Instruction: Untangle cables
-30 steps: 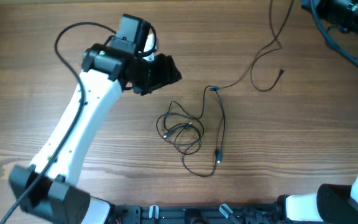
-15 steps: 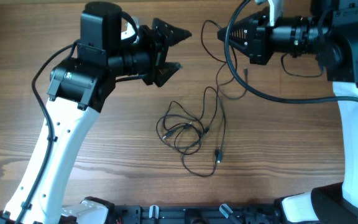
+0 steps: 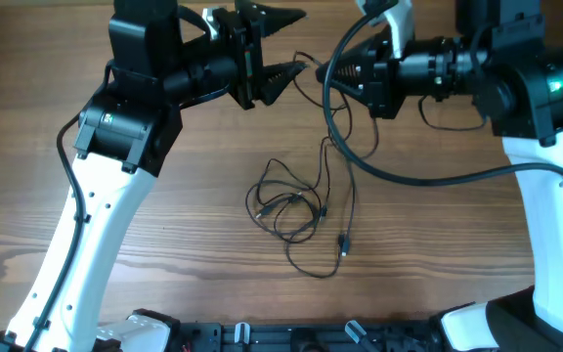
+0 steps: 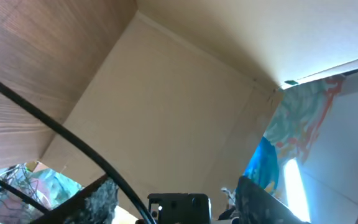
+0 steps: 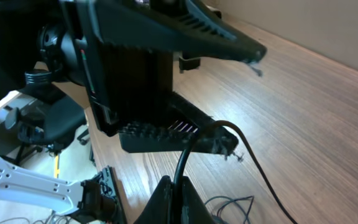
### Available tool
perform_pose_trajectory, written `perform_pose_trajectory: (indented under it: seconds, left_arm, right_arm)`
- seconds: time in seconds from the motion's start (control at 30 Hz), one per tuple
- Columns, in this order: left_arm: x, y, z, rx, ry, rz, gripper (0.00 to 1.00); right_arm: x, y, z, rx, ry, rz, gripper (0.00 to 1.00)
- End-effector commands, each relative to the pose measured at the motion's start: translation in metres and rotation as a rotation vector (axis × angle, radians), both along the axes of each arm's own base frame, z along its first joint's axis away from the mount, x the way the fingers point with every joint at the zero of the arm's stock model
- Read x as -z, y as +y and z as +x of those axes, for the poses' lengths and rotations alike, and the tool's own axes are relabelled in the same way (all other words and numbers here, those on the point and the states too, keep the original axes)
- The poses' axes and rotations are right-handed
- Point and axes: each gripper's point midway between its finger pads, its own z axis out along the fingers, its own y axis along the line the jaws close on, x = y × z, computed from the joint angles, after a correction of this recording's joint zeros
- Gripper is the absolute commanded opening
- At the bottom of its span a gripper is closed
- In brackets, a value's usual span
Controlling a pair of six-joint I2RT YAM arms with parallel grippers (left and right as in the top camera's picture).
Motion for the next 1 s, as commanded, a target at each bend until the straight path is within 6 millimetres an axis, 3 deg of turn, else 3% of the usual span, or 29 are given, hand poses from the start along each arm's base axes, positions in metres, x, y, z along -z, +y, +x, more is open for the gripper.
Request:
perform_pose_trajectory:
  seconds: [0.0,0.03,0.07,0.17,0.27,0.43,0.53,0.77,0.83,0.9,0.97]
  left_arm:
    - [-0.008,0.001,-0.003,-0.002,-0.006,-0.012,0.50]
    - [-0.008,0.001,-0.003,-0.002,-0.005,-0.013,0.48]
    - [-0.008,0.001,-0.003,-0.002,-0.005,-0.013,0.36]
    - [-0.008,0.001,-0.003,-0.002,-0.006,-0.012,0.21]
    - [-0.008,0.001,-0.004,0.002,-0.005,-0.014,0.20]
    - [-0.009,-0.001,-0.007,0.024,-0.003,-0.020,0.33]
    - [-0.010,-0.004,-0.013,0.060,0.006,-0.032,0.33]
    - [-0.010,-0.004,-0.013,0.062,0.006,-0.032,0.06]
    - [-0.010,-0.004,-0.013,0.062,0.006,-0.032,0.04]
    - [-0.016,-0.004,-0.012,0.065,-0.035,-0.034,0.04]
    - [-0.040,-0.008,-0.011,0.079,-0.156,-0.073,0.04]
  right_arm:
    - [-0.002,0.006,0.001,-0.023,-0.030,0.001,0.04]
    - [-0.002,0.006,0.001,-0.023,-0.030,0.001,0.04]
    - [-0.002,0.006,0.001,-0.023,-0.030,0.002,0.04]
    - [-0.002,0.007,0.001,-0.026,-0.029,0.004,0.04]
    - [-0.002,0.007,0.000,-0.029,-0.029,0.006,0.04]
    - [-0.002,0.007,0.000,-0.029,-0.029,0.006,0.04]
    - [-0.003,0.007,0.001,-0.029,-0.035,0.008,0.04]
    - [-0.004,0.007,0.002,-0.028,-0.039,0.009,0.04]
    - [-0.003,0.007,0.003,-0.021,-0.035,0.006,0.05]
    - [0.001,0.003,0.009,0.045,0.010,-0.007,0.26]
    - [0.005,-0.002,0.015,0.103,0.037,-0.026,0.36]
